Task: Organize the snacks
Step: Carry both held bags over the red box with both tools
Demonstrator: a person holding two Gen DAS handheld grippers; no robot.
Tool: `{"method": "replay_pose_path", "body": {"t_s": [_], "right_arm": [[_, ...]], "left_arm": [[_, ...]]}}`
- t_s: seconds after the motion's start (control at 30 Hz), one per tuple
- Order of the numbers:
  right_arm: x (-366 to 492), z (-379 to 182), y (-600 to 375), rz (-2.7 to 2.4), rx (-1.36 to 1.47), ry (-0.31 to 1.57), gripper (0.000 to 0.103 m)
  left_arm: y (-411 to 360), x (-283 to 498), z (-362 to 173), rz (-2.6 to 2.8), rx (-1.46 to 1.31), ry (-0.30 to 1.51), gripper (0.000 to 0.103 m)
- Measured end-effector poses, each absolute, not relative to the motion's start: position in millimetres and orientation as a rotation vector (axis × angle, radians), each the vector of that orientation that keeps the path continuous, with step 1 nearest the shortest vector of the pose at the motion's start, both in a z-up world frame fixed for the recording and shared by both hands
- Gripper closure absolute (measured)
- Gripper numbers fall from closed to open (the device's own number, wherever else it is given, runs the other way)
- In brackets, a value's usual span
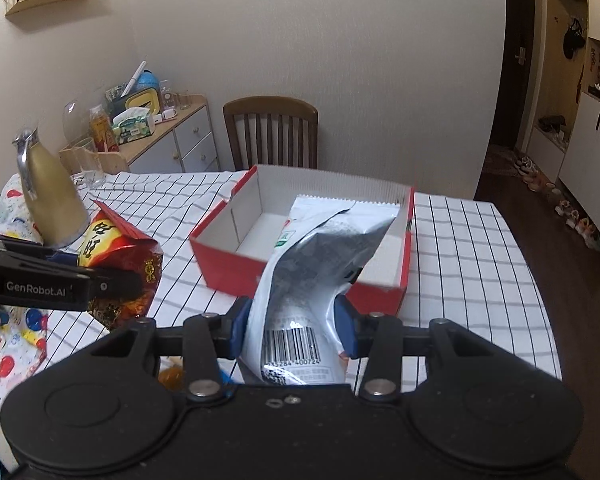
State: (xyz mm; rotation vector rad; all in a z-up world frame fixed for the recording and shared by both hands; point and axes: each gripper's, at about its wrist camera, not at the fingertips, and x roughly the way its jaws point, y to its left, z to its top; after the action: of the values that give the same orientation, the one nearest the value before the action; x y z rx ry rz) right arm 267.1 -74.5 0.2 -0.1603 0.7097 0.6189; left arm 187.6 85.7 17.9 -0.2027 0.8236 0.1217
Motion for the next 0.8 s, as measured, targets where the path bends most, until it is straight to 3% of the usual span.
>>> {"method": "replay_pose_path", "body": {"t_s": [0.8], "right_arm": [[370.6,-8.7,-29.1,0.617,-0.232,0.699,0.06]], "left_arm": [[82.0,338.5,7.7,0.182,-0.108,0.853,0.052]]}}
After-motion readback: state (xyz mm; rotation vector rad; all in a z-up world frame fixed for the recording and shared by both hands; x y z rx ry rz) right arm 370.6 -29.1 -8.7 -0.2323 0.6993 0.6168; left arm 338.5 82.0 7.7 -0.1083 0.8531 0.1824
